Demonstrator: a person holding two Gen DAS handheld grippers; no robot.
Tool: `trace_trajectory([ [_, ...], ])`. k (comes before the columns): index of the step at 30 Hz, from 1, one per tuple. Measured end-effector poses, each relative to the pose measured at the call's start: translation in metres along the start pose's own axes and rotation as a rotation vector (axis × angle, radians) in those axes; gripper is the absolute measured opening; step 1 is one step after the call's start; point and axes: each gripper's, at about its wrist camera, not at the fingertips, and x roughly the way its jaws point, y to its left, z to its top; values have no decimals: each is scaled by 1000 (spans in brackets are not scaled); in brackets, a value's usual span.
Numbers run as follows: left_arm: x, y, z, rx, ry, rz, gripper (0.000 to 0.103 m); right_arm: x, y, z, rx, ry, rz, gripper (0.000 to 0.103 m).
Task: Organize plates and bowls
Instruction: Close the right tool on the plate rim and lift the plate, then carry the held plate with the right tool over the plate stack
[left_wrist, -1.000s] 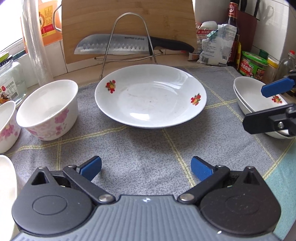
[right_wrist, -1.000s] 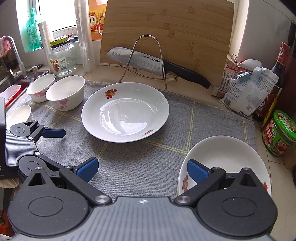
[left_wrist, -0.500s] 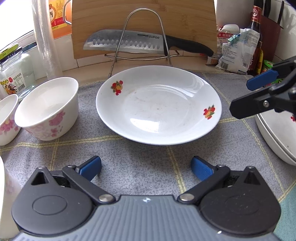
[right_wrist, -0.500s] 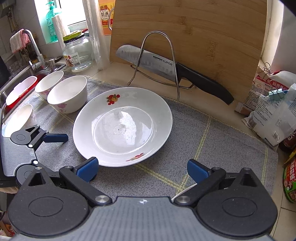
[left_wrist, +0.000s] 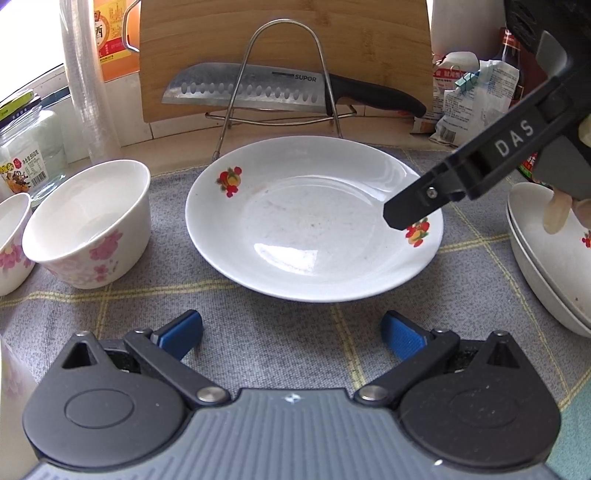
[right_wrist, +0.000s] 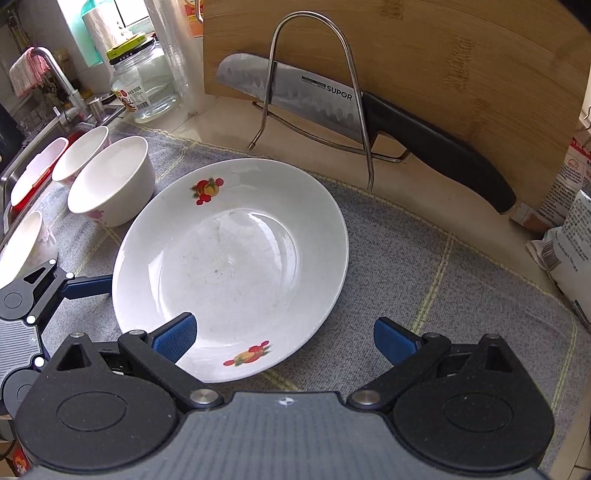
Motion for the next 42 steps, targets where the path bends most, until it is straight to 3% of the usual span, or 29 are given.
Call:
trace_trajectory([
  [8,4,1,4,20,-9,-17,103,25,-8,13,11,41,57,103],
  [17,10,4,8,39,-29,-35,103,32,-10,29,-9,26,110,103],
  [28,13,12,7,118,-62,-110,103,43,-13,47,-36,20,134,103],
  [42,12,19,4,149,-93,-145,103,50,-17,63,-93,32,177,103],
])
